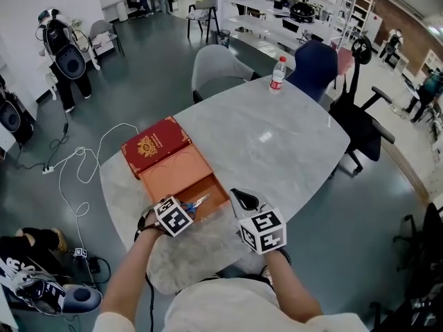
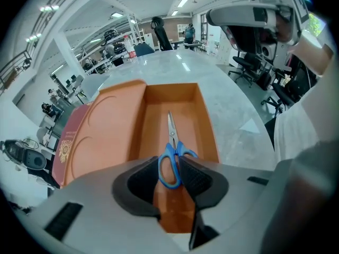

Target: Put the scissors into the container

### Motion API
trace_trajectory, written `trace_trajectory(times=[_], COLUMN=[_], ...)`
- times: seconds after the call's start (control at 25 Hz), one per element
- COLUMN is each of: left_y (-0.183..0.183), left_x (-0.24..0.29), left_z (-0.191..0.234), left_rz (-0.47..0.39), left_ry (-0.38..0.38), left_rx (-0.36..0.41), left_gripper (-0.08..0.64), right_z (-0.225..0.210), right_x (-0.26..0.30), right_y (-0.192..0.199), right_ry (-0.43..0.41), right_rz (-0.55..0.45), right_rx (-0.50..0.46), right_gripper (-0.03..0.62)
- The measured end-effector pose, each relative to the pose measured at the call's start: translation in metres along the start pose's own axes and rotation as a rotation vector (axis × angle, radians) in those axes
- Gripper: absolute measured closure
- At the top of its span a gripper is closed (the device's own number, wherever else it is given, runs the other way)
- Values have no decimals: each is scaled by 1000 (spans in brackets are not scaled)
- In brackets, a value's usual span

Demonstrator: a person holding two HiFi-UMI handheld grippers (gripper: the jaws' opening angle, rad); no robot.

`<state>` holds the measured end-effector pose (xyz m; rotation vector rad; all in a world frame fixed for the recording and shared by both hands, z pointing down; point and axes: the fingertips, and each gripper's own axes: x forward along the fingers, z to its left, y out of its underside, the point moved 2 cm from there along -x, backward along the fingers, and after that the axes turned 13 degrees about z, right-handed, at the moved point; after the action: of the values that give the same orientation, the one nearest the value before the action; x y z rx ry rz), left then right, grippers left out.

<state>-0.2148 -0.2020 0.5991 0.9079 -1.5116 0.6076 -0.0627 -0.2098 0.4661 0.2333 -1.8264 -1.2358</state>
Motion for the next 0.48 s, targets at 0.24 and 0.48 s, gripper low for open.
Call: trace_trajectory(times=[0.24, 0.48], left_y=[2, 6], left_x=[-14, -39], left_z=[1, 3], left_rz=[-31, -106], left_ry=[-35, -80], left_rx=[-41, -165], left_gripper=[457, 457], right_z=[4, 10], right_x=[-3, -9], right_y=[-3, -8], right_ry=[-18, -56], right_rz=[1, -5], right_rx=[-8, -37], right_gripper=[588, 588])
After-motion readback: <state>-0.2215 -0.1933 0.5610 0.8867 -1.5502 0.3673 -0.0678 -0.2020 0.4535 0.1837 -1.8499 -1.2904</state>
